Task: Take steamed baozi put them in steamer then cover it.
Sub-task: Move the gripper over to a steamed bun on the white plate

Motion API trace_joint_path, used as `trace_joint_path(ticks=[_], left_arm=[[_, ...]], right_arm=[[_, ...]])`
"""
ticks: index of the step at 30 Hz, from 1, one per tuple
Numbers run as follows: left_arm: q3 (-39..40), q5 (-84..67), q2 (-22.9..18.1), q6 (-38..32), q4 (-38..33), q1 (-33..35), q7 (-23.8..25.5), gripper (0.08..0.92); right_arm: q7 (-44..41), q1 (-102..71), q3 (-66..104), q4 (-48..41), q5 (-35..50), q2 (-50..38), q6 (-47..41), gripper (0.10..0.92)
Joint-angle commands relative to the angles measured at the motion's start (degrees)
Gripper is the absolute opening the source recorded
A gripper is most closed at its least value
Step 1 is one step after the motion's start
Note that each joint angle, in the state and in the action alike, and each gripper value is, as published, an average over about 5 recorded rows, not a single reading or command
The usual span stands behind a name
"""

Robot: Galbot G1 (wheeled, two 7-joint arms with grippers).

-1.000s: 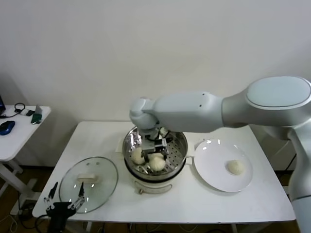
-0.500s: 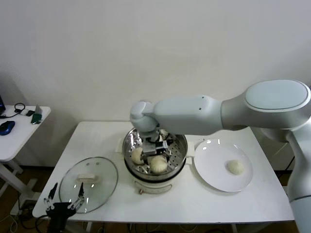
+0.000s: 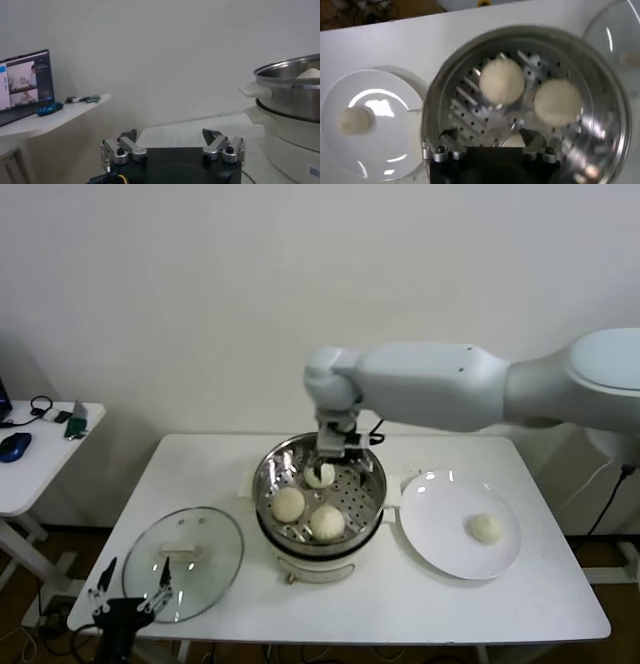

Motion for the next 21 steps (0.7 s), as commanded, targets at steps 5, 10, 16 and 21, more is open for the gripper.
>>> trace_joint_path(ticks=[5,10,16,21], left_arm=[[0.34,0.32,-0.28,0.41,-0.03,-0.81,0.1,0.823],[0.42,0.79,-0.72,0.81,-0.17,-1.16,0.12,0.823],[0.15,0.9,-1.37,0.73,-0.49,-0.95,0.06,0.823],[-0.05,0.92,-1.68,0.47,-0.61,-0.19,0.03,0.823]], right_arm=[[13.36,1.51,-3.27,-0.55,14.47,-24.09,-26.66,0.823],[14.72,-3.51,-2.29,-0.59,13.2,-30.63,-32.27,0.823],[11.8,-11.45,-1.6,-1.7,6.48,-34.23,-32.25,0.823],[12.07,-18.94,1.05,-4.35,1.96,-35.1,-32.0,0.823]])
